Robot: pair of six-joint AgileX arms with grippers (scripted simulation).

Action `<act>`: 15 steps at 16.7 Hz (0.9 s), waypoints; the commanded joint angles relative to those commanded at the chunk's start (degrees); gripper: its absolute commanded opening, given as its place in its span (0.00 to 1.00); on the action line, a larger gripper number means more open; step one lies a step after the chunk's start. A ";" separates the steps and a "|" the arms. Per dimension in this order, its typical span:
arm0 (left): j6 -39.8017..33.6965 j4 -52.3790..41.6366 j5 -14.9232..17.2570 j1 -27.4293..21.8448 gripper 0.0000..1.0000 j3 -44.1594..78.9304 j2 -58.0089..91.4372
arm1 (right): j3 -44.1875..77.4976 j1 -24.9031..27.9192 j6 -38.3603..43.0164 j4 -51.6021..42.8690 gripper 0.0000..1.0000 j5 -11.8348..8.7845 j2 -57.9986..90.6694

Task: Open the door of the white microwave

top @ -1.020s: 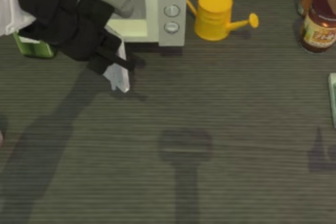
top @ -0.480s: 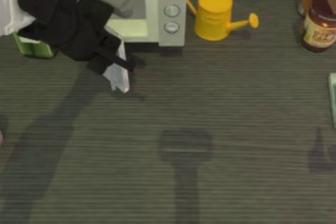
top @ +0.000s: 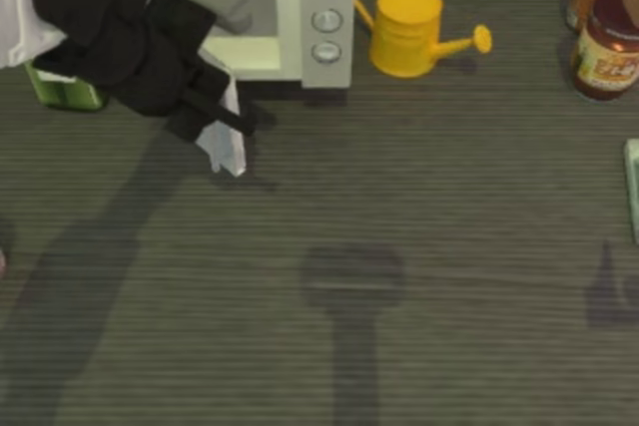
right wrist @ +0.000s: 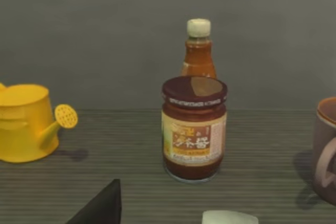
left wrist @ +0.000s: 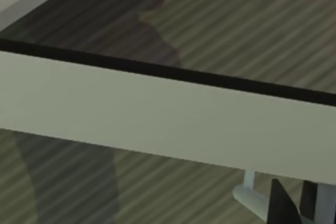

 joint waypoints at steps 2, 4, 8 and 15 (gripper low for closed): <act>-0.17 -0.02 0.26 -0.22 0.00 -0.21 0.14 | 0.00 0.00 0.00 0.00 1.00 0.00 0.00; 0.72 -0.13 0.60 0.15 0.00 -0.33 -0.10 | 0.00 0.00 0.00 0.00 1.00 0.00 0.00; 5.75 -1.08 3.04 2.34 0.00 -1.54 -1.35 | 0.00 0.00 0.00 0.00 1.00 0.00 0.00; 10.03 -1.82 5.40 4.06 0.00 -2.46 -2.44 | 0.00 0.00 0.00 0.00 1.00 0.00 0.00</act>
